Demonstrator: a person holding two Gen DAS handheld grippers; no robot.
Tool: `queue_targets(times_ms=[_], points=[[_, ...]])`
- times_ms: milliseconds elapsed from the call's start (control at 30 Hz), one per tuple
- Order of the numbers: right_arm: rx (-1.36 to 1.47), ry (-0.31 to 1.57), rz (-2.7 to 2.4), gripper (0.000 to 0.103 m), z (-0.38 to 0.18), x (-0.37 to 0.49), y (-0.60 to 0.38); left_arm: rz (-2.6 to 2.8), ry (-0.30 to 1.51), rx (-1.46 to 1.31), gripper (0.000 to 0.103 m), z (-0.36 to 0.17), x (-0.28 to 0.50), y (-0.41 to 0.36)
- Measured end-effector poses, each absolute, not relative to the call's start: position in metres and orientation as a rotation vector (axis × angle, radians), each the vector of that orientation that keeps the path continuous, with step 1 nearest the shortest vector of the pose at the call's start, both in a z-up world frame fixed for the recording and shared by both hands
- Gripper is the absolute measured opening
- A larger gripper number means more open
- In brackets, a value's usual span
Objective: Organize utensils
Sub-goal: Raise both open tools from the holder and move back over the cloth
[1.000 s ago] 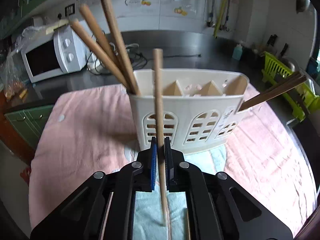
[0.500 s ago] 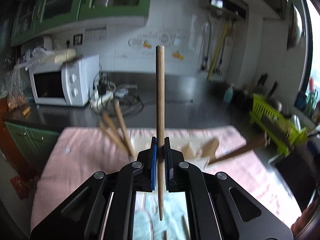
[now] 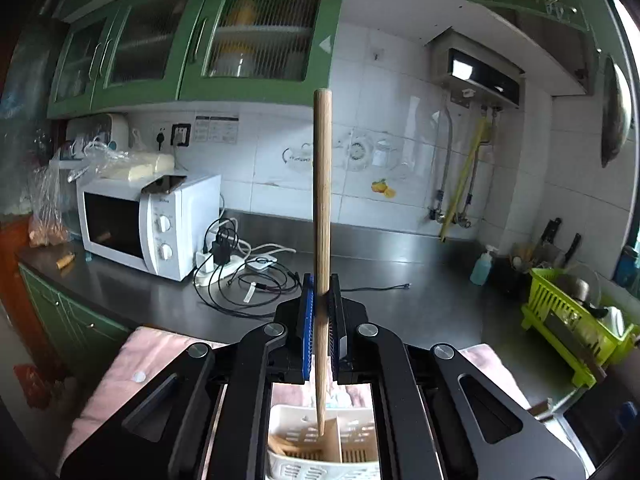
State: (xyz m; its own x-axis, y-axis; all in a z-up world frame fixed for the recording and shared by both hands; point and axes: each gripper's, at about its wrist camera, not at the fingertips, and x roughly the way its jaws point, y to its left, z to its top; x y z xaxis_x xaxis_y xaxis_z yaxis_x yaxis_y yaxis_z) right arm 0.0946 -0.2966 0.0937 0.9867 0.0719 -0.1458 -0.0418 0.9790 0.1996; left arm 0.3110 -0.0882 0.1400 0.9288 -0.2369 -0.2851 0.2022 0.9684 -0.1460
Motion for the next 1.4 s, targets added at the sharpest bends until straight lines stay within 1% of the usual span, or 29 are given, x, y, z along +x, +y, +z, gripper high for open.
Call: queue_targets(times_ms=[133, 200, 300, 333, 400, 433, 467, 533, 633, 700, 733, 767, 800, 867, 1000, 1200, 1300, 1400], points=[[0.202, 0.164, 0.054, 0.074, 0.092, 0.098, -0.297, -0.212, 0.349, -0.092, 0.005, 0.119, 0.322, -0.093], [0.198, 0.166, 0.054, 0.074, 0.091, 0.098, -0.296, -0.206, 0.358, -0.089, 0.007, 0.111, 0.324, -0.091], [0.191, 0.166, 0.060, 0.075, 0.091, 0.098, -0.293, -0.212, 0.356, -0.093, 0.008, 0.111, 0.320, -0.086], [0.187, 0.166, 0.063, 0.076, 0.091, 0.098, -0.292, -0.214, 0.359, -0.087, 0.011, 0.111, 0.318, -0.085], [0.176, 0.162, 0.065, 0.078, 0.092, 0.097, -0.288, -0.219, 0.363, -0.073, 0.026, 0.113, 0.313, -0.086], [0.171, 0.158, 0.068, 0.079, 0.093, 0.096, -0.286, -0.219, 0.360, -0.070, 0.050, 0.114, 0.310, -0.086], [0.165, 0.152, 0.072, 0.079, 0.095, 0.094, -0.284, -0.217, 0.346, -0.069, 0.064, 0.117, 0.304, -0.085], [0.148, 0.145, 0.070, 0.079, 0.097, 0.092, -0.279, -0.224, 0.323, -0.070, 0.064, 0.121, 0.293, -0.082], [0.126, 0.142, 0.070, 0.081, 0.098, 0.088, -0.273, -0.230, 0.334, -0.060, 0.070, 0.128, 0.279, -0.078], [0.113, 0.153, 0.068, 0.081, 0.097, 0.087, -0.268, -0.241, 0.327, -0.058, 0.079, 0.134, 0.262, -0.070], [0.109, 0.166, 0.070, 0.081, 0.095, 0.085, -0.266, -0.234, 0.319, -0.055, 0.086, 0.136, 0.253, -0.066], [0.106, 0.177, 0.073, 0.081, 0.093, 0.084, -0.264, -0.226, 0.312, -0.055, 0.089, 0.138, 0.246, -0.063], [0.099, 0.202, 0.081, 0.081, 0.090, 0.082, -0.261, -0.224, 0.305, -0.061, 0.090, 0.140, 0.234, -0.057], [0.094, 0.249, 0.091, 0.081, 0.083, 0.078, -0.258, -0.209, 0.313, -0.076, 0.096, 0.141, 0.215, -0.045], [0.112, 0.334, 0.115, 0.081, 0.069, 0.064, -0.256, -0.193, 0.344, -0.103, 0.098, 0.134, 0.175, -0.021], [0.085, 0.466, 0.113, 0.081, 0.033, 0.028, -0.242, -0.148, 0.339, -0.072, 0.098, 0.111, 0.110, 0.004], [0.081, 0.532, 0.122, 0.077, 0.009, 0.010, -0.231, -0.146, 0.336, -0.055, 0.098, 0.095, 0.078, 0.014], [0.085, 0.605, 0.134, 0.068, -0.016, -0.004, -0.218, -0.135, 0.343, -0.047, 0.098, 0.076, 0.050, 0.025]])
